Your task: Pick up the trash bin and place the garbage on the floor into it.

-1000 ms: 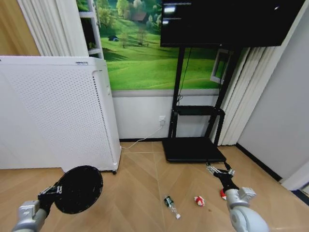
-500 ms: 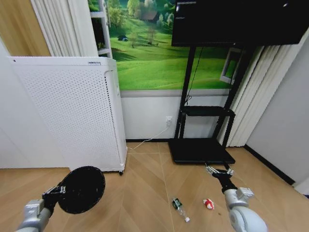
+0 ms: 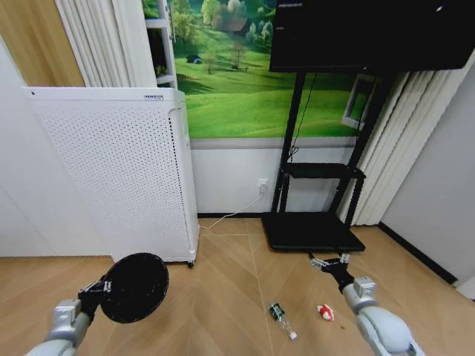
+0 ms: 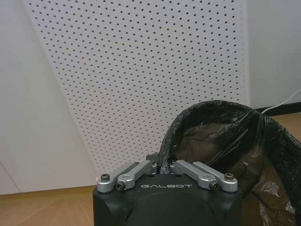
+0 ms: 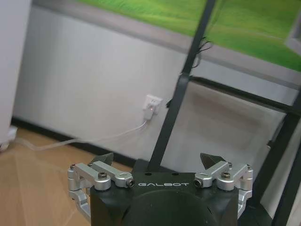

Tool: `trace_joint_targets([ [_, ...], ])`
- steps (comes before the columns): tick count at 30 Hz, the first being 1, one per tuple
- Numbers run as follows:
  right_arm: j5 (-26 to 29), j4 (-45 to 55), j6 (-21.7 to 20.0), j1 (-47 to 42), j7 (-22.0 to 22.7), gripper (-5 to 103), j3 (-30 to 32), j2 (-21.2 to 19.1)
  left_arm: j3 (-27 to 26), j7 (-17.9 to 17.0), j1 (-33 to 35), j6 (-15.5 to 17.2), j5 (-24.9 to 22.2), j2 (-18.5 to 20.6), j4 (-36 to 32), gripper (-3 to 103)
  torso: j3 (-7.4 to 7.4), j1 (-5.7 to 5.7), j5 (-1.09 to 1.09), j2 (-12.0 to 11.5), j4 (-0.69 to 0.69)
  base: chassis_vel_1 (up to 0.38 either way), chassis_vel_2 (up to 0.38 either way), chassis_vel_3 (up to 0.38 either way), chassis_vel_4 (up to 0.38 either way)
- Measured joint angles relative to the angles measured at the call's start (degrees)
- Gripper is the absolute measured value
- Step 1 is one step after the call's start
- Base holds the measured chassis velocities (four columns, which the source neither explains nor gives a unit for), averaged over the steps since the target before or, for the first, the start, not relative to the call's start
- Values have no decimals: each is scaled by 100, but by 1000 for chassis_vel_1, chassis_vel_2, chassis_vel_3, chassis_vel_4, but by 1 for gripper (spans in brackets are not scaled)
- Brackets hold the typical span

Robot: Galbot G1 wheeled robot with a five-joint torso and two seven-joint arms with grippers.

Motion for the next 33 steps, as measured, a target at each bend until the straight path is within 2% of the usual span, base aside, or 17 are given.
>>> trace_joint_targets([
  [2,-478,-174,123,-83,9,100,-393,-313,196,-12,-117,0,38,2,41,5,0,0,1,0,0,0,0,0,0],
  [4,-554,-216,139,-114,10,100,-513,-398,249,-14,-147,0,54,1,50,5,0,0,0,0,1,0,0,0,0],
  [5,-374,-402,111,-253,-124,100,-1027,-841,438,-19,-269,24,82,5,89,5,0,0,0,0,2,0,0,0,0],
  [6,-197,-452,72,-276,-131,100,-1189,-982,476,-19,-291,27,83,13,104,5,0,0,-1,0,1,0,0,0,0],
  [11,61,-652,22,-179,-81,100,-1708,-1298,531,-15,-301,27,87,38,137,5,0,0,-1,0,1,0,0,0,0],
  [14,579,-987,-51,165,-81,100,-2390,-1455,551,-9,-262,27,92,20,142,5,0,0,-1,0,3,0,0,0,0],
  [18,722,-1257,-118,442,51,100,-2852,-1426,554,-8,-203,27,101,-5,109,5,0,0,-1,0,2,0,0,0,0],
  [23,663,-1746,-215,781,370,100,-3535,-1184,560,8,-49,20,169,0,63,5,0,0,-1,0,2,0,0,0,0],
  [33,486,-2375,-223,1143,536,100,-4087,-869,586,60,78,-15,283,94,-32,5,0,0,-1,0,1,0,0,0,0],
])
